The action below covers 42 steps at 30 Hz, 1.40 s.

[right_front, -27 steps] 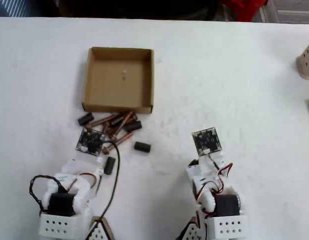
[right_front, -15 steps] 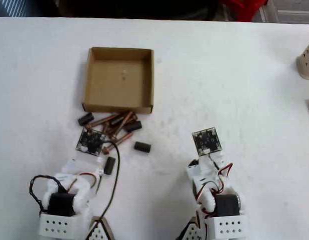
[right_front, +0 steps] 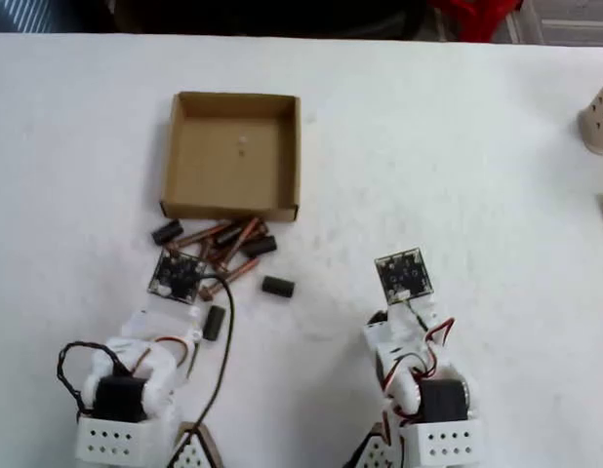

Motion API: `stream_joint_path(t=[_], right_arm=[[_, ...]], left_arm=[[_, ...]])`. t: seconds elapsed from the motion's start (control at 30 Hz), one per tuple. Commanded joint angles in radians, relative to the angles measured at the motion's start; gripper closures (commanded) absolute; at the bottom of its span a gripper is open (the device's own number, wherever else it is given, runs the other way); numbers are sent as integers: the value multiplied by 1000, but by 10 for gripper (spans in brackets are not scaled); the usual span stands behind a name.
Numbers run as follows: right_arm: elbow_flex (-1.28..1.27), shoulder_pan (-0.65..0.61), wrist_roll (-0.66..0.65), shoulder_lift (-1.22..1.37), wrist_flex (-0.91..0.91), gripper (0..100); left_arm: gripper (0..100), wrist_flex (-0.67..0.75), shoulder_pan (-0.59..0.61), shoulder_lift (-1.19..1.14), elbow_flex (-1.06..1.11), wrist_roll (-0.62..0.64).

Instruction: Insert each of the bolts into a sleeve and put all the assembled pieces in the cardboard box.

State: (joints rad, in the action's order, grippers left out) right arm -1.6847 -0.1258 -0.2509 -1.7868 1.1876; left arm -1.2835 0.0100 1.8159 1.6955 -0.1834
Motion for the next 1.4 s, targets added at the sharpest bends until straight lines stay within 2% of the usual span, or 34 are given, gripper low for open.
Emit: stream_joint_path(t=[0.0, 0.1, 0.33, 0.47, 0.67, 0.83, 0.9, 1.03, 1.13, 1.27, 1.37], right_arm=[[-6, -7, -6, -7, 8, 983], [-6, -8, -9, -12, 62, 983], [-6, 1, -9, -13, 10, 983], [12, 4, -9, -13, 12, 983], [17, 94, -9, -13, 12, 983], [14, 156, -14, -13, 12, 983], [14, 180, -75, -13, 12, 983], [14, 226, -350, -13, 18, 983], [15, 229, -377, -13, 30, 983], [15, 229, -379, -13, 30, 983], [15, 229, -379, -13, 30, 983]], left_arm=[[977, -3, -7, 8, -3, -5], [977, -3, -7, 8, -3, -5], [976, 44, 19, 8, -37, -8], [976, 95, 127, 8, -43, -9], [976, 239, 378, 10, -21, -11], [976, 264, 387, 10, -5, -11], [976, 261, 392, 8, -26, -11], [924, 206, 423, 7, -75, -11], [883, 207, 455, 5, -112, -9], [880, 187, 456, -4, -204, -3], [880, 184, 456, -104, -276, -2]])
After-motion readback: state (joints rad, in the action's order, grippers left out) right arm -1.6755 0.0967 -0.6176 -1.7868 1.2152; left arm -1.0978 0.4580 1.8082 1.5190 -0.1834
